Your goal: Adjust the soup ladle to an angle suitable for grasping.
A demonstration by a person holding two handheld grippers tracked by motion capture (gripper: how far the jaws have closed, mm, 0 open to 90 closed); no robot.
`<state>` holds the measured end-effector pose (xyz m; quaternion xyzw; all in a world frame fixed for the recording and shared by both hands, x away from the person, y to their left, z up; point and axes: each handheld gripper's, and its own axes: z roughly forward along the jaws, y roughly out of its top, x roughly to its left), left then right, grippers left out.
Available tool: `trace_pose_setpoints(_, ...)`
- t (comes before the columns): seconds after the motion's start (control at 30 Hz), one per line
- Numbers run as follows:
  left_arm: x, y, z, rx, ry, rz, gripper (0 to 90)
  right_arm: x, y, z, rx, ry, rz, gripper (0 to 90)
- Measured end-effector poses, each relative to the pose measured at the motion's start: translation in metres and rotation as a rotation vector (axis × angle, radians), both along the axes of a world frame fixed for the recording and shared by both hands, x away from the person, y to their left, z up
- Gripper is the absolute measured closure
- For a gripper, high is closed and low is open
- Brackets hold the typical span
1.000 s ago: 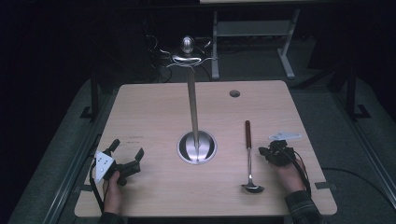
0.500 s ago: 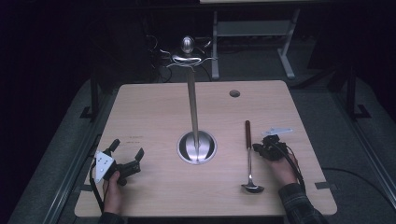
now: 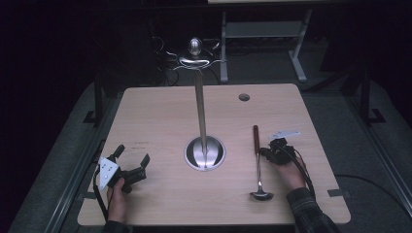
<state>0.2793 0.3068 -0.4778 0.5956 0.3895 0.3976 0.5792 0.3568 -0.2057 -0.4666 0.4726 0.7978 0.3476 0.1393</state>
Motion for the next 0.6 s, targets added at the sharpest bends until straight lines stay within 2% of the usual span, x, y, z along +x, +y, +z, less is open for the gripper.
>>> trace_pose_setpoints(0.37, 0.0, 0.0, 0.0, 0.0, 0.0, 0.0, 0.0, -0.001, 0.006, 0.0, 0.018, 0.012, 0.028, 89.6)
trace_pose_setpoints(0.6, 0.0, 0.0, 0.0, 0.001, 0.0, 0.0, 0.0, -0.001, 0.012, -0.001, 0.023, 0.013, 0.064, 89.6)
